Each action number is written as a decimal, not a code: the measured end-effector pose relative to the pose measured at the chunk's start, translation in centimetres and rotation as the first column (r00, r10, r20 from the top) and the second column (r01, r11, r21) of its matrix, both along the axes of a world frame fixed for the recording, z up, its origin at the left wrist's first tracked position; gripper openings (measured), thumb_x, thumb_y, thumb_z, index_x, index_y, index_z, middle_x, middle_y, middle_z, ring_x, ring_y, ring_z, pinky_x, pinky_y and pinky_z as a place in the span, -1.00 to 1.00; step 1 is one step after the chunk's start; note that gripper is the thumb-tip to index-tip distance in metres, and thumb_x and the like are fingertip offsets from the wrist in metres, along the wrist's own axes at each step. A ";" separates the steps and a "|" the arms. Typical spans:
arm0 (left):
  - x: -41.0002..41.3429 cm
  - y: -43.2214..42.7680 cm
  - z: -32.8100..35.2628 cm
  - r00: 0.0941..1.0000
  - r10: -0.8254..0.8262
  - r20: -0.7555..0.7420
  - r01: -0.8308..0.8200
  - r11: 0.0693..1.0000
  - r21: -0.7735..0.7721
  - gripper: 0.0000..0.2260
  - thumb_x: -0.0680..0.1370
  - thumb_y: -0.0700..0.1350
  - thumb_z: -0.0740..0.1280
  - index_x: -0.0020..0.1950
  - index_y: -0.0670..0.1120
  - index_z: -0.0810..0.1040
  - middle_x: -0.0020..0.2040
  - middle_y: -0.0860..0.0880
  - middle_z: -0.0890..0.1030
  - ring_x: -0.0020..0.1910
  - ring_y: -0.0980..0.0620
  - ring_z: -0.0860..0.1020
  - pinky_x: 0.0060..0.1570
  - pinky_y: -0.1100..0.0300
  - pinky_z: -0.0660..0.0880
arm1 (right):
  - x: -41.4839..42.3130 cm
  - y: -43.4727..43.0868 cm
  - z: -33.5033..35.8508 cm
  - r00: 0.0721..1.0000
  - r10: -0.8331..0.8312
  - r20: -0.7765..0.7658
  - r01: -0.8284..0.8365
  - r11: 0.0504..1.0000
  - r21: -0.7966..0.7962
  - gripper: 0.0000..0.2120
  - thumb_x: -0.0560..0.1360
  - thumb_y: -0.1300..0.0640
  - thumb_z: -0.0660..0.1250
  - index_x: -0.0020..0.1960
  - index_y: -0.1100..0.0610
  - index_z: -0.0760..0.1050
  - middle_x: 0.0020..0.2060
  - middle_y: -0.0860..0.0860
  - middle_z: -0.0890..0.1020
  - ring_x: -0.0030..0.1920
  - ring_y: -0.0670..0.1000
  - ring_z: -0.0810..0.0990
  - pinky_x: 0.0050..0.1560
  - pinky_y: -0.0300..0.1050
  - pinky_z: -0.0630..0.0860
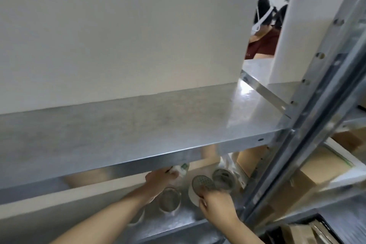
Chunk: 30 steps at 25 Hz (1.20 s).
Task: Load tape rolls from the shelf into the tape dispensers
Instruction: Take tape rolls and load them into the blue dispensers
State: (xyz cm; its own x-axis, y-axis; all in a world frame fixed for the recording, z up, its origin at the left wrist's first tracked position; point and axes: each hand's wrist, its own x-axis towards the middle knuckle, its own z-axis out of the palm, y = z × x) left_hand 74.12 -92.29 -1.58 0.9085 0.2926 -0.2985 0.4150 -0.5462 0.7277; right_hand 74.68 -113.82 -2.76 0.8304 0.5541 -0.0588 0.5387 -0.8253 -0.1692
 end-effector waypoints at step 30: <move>-51.8 30.7 6.3 0.431 0.902 -0.020 -0.847 0.396 -0.356 -0.90 0.53 -0.33 0.31 -0.14 -0.20 0.59 -0.17 -0.13 0.63 -0.40 0.16 0.61 -0.39 0.42 0.49 | -28.2 48.3 7.5 0.560 0.821 0.116 -0.827 0.562 0.011 -0.79 0.48 0.08 0.15 0.02 0.05 0.52 0.01 0.10 0.67 0.03 0.19 0.62 -0.04 -0.08 0.51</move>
State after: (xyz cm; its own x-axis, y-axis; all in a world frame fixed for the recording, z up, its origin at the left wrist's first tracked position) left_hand 22.33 -61.63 4.73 0.2370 0.8849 -0.4011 0.4132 0.2818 0.8659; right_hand 46.50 -65.50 4.78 0.0098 0.9990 0.0437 0.9934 -0.0047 -0.1147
